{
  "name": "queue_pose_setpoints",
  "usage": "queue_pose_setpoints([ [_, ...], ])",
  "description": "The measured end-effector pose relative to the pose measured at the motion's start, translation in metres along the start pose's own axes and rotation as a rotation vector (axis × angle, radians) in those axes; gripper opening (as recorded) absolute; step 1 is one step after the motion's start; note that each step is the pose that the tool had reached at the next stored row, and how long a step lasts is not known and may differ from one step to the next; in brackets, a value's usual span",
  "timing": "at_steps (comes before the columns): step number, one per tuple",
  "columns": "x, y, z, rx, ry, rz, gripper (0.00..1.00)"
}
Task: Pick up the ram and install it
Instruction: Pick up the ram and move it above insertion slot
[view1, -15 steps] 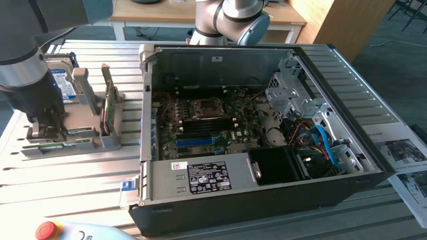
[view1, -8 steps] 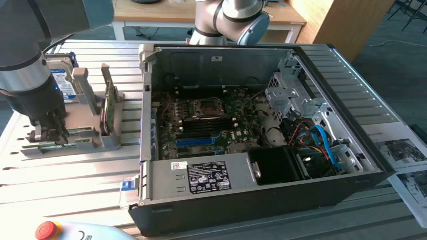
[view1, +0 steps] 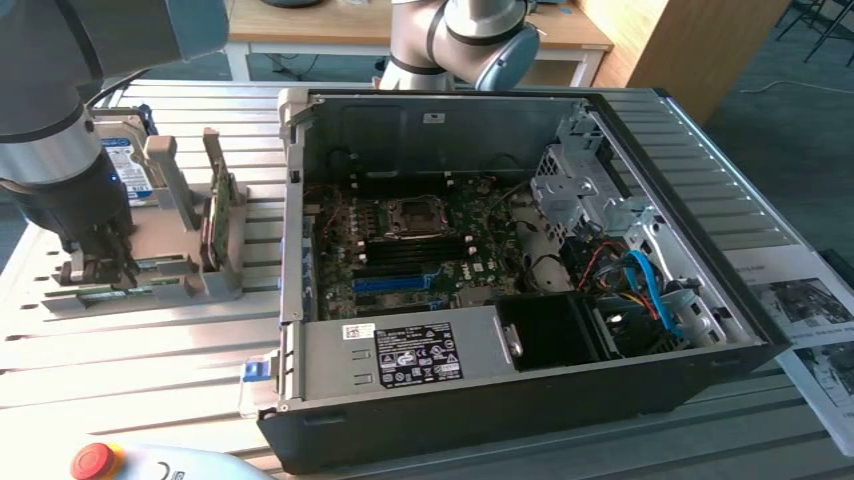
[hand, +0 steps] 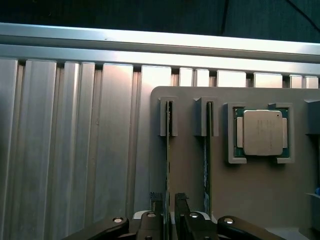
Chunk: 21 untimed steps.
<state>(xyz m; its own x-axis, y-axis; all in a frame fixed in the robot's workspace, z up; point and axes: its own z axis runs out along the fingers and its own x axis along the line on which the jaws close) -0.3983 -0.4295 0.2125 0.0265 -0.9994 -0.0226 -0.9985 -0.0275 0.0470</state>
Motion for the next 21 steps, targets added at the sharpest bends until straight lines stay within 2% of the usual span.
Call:
queue_pose_setpoints([
  [15,-0.0015,0.0000,0.0004,-0.0009,0.0015,-0.028,0.24],
  [21,-0.0015,-0.0002,0.0049,-0.0009,0.0015,-0.028,0.24],
])
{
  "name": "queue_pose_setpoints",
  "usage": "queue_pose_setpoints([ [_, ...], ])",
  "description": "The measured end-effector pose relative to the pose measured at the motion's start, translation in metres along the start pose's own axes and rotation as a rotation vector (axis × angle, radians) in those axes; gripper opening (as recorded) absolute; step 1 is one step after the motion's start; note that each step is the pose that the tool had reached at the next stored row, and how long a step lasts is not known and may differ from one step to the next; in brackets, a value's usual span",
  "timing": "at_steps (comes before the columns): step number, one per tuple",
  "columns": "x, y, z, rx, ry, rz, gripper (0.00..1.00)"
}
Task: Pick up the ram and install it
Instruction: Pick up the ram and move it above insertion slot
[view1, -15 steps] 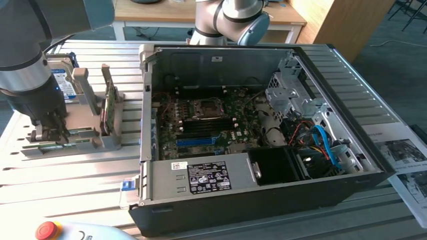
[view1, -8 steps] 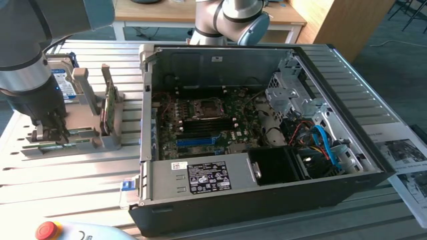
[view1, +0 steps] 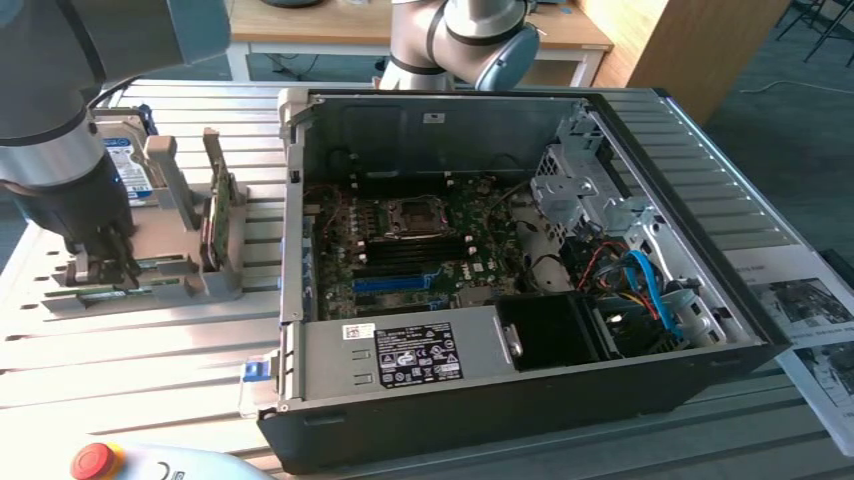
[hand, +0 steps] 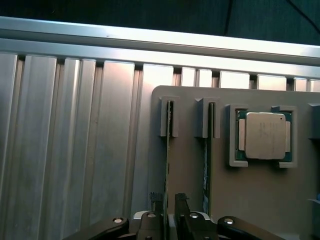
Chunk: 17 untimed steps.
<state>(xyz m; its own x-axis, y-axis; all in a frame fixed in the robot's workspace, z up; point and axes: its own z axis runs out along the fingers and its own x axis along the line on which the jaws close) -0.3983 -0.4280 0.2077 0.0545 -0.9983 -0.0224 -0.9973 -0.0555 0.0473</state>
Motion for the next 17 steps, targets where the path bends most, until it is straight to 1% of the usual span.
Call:
queue_pose_setpoints([
  [4,0.0001,-0.0001,0.0029,-0.0001,0.0001,0.000,0.24],
  [17,-0.0002,-0.0003,0.0058,0.0003,-0.0001,0.000,0.24],
])
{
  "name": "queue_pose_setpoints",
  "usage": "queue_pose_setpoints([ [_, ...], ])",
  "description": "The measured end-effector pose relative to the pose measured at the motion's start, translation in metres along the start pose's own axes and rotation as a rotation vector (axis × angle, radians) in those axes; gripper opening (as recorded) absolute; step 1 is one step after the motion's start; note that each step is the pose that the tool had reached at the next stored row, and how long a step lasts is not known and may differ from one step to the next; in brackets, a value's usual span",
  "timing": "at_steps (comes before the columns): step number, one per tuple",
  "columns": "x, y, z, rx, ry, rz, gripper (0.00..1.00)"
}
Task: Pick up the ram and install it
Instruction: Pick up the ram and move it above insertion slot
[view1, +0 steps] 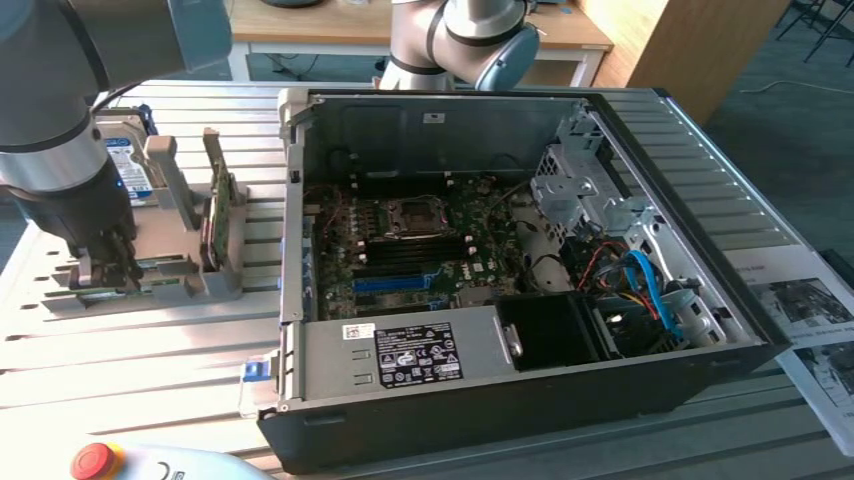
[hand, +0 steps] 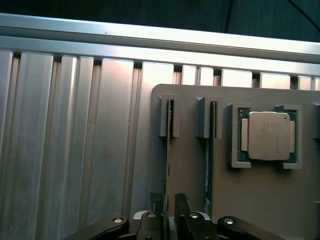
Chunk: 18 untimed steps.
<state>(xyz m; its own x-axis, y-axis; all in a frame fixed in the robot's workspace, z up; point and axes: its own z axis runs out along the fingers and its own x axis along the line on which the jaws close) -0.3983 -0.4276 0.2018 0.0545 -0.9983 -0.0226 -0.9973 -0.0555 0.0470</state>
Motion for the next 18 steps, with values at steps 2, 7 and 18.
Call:
queue_pose_setpoints([
  [2,0.0000,0.0000,0.0001,-0.0004,0.0003,0.000,0.24],
  [7,-0.0002,-0.0007,0.0004,0.0002,-0.0001,0.000,0.24],
  [18,-0.0002,-0.0024,-0.0002,-0.0002,0.0001,0.000,0.24],
])
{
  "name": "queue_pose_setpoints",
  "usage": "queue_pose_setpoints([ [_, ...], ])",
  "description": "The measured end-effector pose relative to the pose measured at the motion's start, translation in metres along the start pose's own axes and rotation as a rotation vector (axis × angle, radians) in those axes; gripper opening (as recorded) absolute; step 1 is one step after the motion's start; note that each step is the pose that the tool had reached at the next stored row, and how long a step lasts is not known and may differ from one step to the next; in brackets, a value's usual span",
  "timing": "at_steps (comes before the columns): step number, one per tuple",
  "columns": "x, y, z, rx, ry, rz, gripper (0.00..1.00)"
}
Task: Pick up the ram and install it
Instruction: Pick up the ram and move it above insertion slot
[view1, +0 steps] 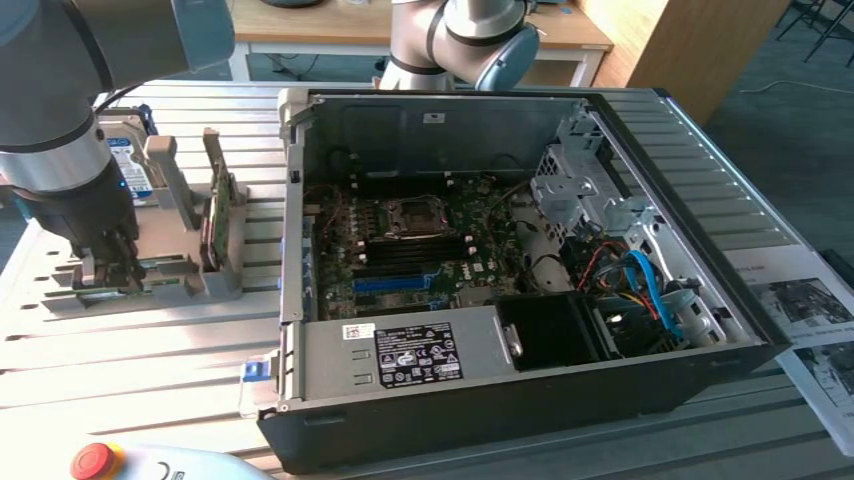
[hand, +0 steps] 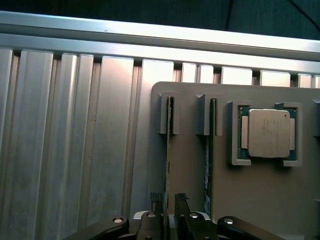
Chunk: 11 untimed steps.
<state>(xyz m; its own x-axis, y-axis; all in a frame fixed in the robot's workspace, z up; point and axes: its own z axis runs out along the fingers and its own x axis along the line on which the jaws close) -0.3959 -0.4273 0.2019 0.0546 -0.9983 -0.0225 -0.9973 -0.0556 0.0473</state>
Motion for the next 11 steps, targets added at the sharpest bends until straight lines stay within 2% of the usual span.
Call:
queue_pose_setpoints([
  [11,-0.0006,0.0000,0.0000,-0.0001,0.0000,0.000,0.24],
])
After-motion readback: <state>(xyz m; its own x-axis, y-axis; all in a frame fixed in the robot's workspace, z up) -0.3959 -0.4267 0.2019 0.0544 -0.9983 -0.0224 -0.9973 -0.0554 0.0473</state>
